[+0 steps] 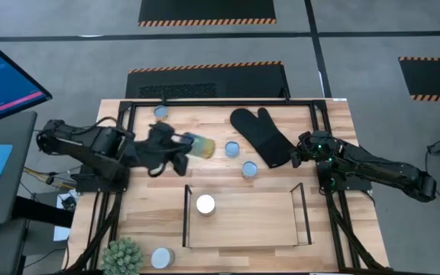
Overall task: Pick and place cans onto a shelf
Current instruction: Put the canned carrots on the shelf
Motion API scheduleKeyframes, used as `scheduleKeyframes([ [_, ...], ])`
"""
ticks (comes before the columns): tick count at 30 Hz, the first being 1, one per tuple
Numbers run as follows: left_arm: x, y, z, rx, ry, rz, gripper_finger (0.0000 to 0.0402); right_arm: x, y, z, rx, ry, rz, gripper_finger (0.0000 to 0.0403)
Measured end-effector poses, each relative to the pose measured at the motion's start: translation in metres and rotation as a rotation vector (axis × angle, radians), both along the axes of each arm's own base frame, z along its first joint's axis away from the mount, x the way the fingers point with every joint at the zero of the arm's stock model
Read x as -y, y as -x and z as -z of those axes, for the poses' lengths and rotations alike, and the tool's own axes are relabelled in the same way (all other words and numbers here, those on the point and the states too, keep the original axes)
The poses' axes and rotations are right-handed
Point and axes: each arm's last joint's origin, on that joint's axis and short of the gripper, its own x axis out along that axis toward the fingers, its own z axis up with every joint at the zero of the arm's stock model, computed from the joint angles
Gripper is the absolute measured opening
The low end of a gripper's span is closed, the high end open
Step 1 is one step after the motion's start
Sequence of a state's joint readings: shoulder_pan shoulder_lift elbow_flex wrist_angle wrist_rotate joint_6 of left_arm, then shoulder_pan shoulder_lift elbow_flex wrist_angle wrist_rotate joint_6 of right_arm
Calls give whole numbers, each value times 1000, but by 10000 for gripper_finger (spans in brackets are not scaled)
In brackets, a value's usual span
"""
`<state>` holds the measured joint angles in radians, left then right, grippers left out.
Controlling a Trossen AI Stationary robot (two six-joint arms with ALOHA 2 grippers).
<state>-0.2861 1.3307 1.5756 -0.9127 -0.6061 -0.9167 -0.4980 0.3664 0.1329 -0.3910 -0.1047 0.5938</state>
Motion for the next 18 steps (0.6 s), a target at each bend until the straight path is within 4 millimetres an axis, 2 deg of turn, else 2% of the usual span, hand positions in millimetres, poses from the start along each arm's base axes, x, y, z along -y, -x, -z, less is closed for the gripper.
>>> scheduleKeyframes([
  [4, 1, -25, 5, 14, -6, 89, 0, 0, 0, 0, 2, 2, 0, 33],
  [7, 7, -48, 20, -13, 5, 159, 0, 0, 0, 0, 3, 3, 0, 33],
  [13, 23, -96, 56, -49, 33, 287, 0, 0, 0, 0, -1, 16, -10, 33],
  [18, 34, -122, 86, -106, 73, 364, 0, 0, 0, 0, -3, 17, -11, 33],
])
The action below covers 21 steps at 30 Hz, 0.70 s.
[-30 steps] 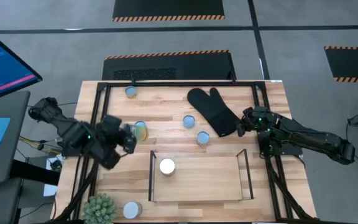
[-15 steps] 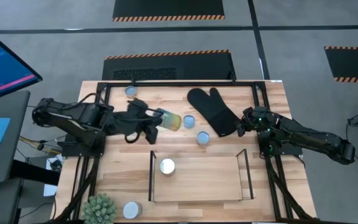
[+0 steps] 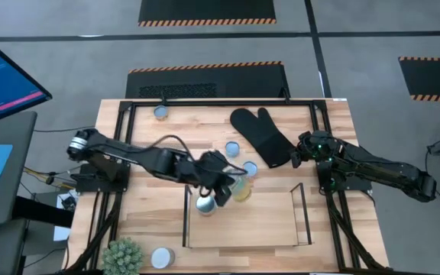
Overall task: Pick and place cans onto a shelf
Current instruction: Put the canned carrots on the shelf
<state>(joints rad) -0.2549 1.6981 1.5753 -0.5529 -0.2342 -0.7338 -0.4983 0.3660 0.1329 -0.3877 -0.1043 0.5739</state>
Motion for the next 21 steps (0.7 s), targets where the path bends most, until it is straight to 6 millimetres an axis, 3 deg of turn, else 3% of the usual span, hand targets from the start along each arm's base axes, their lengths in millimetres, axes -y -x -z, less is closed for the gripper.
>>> scheduleKeyframes([
  [6, 11, -15, 26, -67, 21, 46, 0, 0, 0, 0, -4, 7, -6, 33],
  [21, 27, -28, 55, -124, 30, 83, 0, 0, 0, 0, -7, 27, -18, 33],
])
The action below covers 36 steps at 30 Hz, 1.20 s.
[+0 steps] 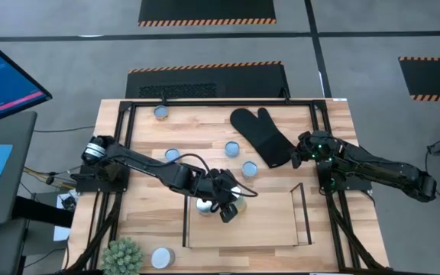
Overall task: Pick and place cans onto a shelf
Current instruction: Put the canned carrots on the shelf
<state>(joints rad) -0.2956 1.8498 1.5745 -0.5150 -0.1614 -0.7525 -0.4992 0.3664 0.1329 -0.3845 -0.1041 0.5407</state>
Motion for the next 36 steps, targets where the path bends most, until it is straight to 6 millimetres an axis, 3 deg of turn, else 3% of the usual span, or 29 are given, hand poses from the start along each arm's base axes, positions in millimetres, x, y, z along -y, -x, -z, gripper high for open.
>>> scheduleKeyframes([
  [16, 16, -1, 15, -55, 36, 54, 0, 0, 0, 0, -11, 35, -24, 33],
  [36, 20, 0, 15, -59, 79, 53, 10, 0, 0, 0, -12, 38, -21, 33],
])
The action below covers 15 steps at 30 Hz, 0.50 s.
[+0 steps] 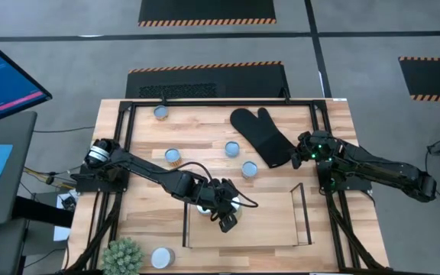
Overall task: Pick and place cans onto a shelf
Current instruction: Put the canned carrots on the shelf, then put the canned peas on the shelf
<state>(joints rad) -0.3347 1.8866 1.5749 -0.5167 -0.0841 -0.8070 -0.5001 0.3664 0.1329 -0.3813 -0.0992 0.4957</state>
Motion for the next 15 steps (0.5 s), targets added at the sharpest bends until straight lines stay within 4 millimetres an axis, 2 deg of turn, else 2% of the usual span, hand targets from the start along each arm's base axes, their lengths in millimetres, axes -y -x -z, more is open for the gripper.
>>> scheduleKeyframes([
  [9, -1, -1, -1, 10, 25, -25, 58, 0, 0, 0, 0, -1, -1, 33],
  [15, -7, -11, -9, 119, 64, -46, 63, 0, 0, 0, 1, -1, -1, 33],
])
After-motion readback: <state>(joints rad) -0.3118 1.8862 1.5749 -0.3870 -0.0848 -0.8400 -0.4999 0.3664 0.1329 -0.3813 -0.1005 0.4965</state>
